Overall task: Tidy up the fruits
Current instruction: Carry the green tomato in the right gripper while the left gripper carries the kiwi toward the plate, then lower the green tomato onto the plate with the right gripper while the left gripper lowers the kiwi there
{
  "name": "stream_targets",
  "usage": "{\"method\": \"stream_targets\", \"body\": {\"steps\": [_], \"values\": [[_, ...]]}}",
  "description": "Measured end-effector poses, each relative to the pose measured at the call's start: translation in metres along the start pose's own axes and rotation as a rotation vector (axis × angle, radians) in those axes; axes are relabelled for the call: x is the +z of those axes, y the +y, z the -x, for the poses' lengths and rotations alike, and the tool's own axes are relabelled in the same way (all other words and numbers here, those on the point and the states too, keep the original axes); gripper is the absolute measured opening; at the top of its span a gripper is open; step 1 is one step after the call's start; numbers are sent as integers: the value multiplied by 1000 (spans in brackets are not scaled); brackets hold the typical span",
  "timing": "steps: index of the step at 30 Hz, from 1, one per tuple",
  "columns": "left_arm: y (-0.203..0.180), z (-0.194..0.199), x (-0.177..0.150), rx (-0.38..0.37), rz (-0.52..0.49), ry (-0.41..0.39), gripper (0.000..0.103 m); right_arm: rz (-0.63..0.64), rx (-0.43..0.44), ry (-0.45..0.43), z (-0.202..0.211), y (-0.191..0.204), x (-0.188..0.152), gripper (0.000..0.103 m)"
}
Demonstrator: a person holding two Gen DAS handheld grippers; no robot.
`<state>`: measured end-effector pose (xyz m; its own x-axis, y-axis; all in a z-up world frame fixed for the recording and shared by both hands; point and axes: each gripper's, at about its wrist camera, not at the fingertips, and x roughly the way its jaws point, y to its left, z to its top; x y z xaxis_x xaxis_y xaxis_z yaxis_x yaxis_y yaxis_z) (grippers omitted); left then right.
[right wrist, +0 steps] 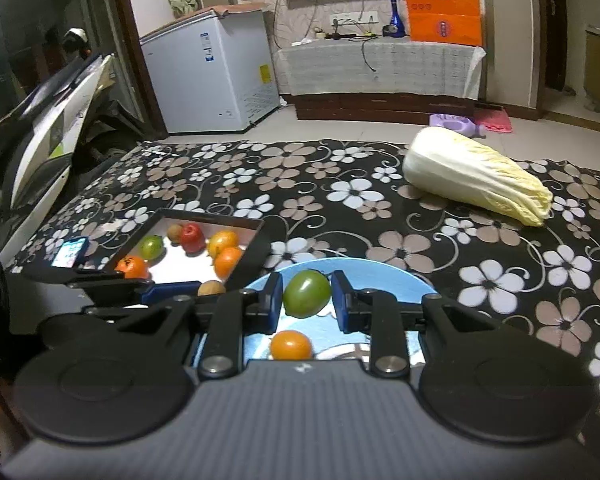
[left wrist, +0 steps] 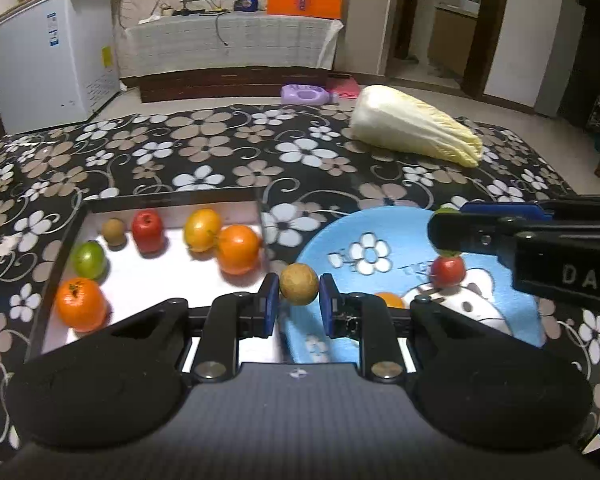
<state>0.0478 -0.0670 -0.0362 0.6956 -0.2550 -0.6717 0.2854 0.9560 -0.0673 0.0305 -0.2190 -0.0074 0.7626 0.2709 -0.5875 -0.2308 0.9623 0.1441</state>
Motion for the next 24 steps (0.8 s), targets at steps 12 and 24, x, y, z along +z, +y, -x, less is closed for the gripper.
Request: {"method": "stream_targets", "body": {"steps": [12, 24], "values": [[-41, -12, 0, -71, -53, 1, 26, -10, -74, 36, 6, -27, -9, 30], [-69, -20, -8, -120, -115, 13, 26, -9, -102, 79, 6, -43, -17, 30]]}}
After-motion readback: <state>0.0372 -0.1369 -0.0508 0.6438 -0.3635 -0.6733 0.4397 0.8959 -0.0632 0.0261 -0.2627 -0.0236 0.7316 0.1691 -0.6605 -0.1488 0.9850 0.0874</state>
